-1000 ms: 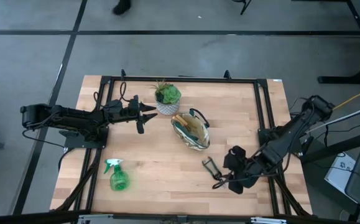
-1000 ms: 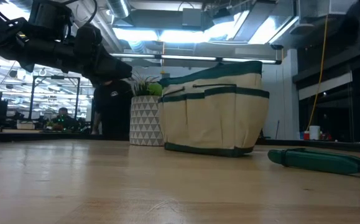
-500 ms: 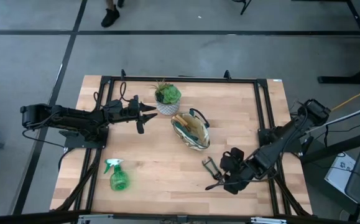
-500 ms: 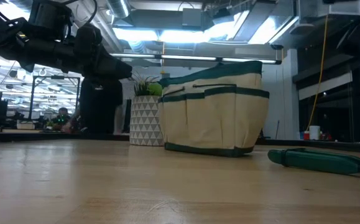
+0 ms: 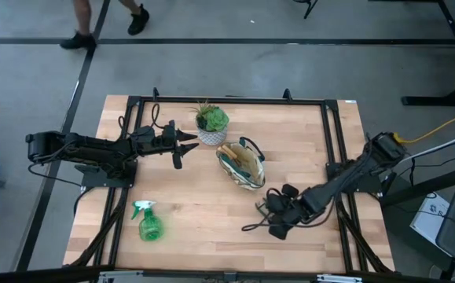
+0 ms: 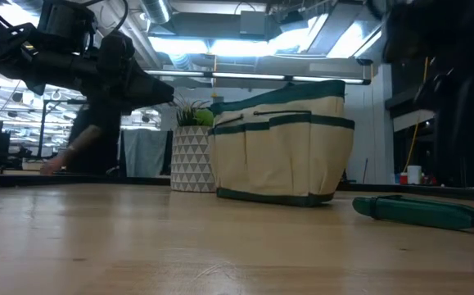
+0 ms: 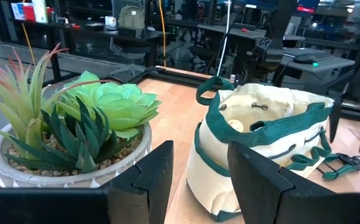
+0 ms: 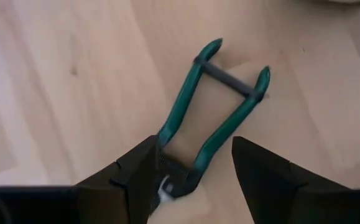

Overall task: Pick & Place Garden tools in Gardening bag
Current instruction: Put the shear scissors into the gardening bag

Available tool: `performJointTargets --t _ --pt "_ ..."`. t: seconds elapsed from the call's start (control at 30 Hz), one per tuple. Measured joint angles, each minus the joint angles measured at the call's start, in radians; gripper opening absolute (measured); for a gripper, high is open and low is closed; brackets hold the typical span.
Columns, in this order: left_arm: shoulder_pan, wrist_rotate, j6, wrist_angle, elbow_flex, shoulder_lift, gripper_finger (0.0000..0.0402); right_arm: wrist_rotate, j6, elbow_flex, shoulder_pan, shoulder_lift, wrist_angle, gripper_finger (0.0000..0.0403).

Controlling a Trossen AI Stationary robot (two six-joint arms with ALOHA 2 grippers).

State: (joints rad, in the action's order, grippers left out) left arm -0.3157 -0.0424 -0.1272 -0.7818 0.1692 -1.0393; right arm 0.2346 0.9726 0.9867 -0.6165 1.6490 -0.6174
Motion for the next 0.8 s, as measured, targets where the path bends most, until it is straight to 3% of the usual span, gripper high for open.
performJointTargets --t 0.53,0.8 --pt "0.000 0.000 0.000 0.000 0.000 0.000 0.0148 -0.055 -0.245 0.000 0.081 0.072 0.108 0.0209" --pt "0.000 0.000 0.000 0.000 0.000 0.000 0.0148 -0.056 -0.251 0.000 0.083 0.072 0.131 0.0209"
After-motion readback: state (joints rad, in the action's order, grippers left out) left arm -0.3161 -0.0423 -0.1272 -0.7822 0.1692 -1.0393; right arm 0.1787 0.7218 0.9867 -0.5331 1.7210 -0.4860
